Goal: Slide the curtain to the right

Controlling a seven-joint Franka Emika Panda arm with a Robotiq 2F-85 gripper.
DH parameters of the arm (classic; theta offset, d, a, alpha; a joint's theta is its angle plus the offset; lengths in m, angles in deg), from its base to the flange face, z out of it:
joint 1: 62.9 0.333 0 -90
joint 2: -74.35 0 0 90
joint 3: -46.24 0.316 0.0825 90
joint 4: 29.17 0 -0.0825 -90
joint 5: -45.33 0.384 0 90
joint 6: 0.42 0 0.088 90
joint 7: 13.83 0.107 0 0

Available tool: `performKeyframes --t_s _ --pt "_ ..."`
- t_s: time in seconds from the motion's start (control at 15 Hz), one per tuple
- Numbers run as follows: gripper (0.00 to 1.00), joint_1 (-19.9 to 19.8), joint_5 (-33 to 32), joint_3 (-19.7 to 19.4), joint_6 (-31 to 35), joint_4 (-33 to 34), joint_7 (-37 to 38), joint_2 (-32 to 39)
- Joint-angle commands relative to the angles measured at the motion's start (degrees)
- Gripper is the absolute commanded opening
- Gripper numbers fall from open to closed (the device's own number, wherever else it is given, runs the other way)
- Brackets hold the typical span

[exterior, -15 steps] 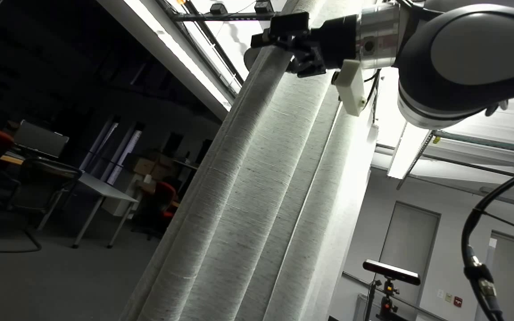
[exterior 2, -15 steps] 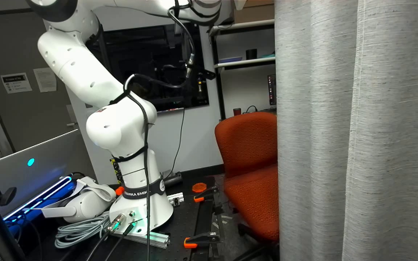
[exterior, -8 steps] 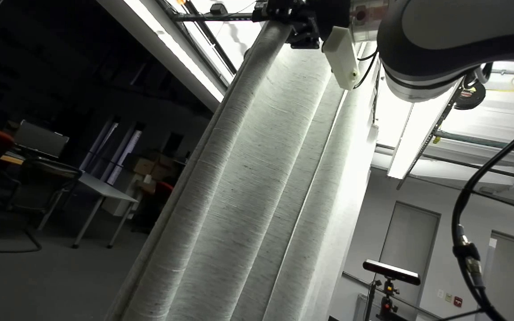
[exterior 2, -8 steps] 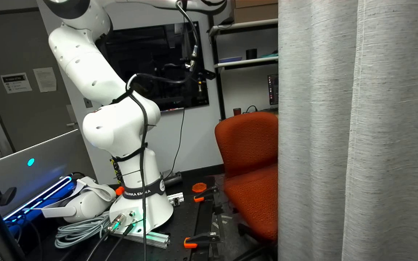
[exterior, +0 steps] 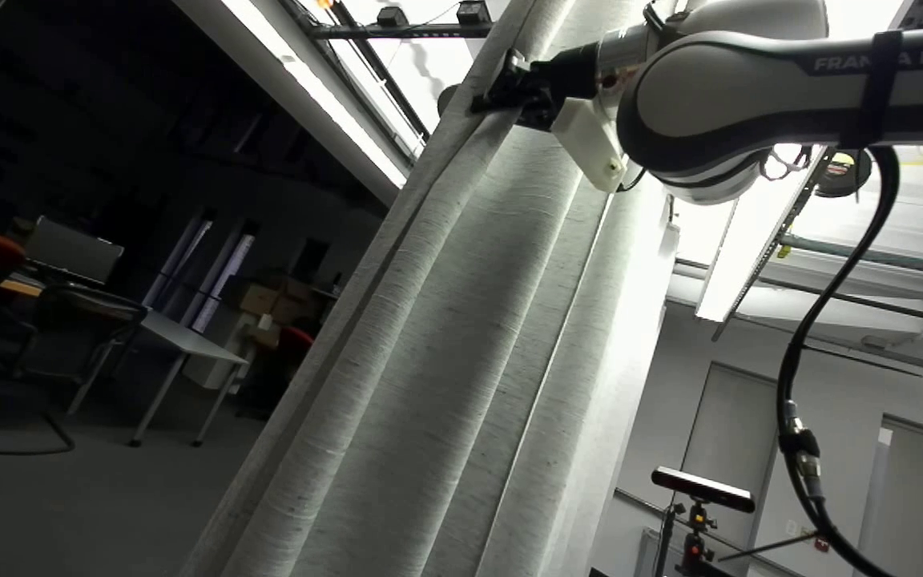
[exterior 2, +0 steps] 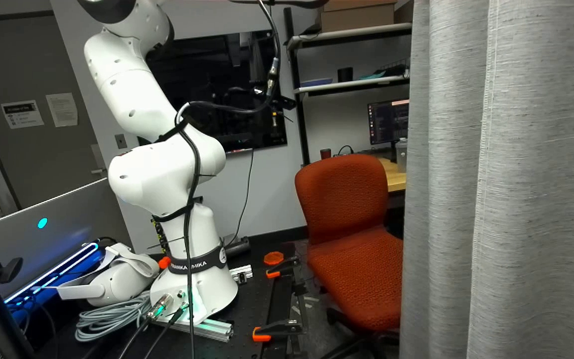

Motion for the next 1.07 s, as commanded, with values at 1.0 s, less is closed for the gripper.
performKeyframes --t_s 1.0 --pt "0.01 -13.14 8.80 -20.10 -12.05 20.30 2.52 21.03"
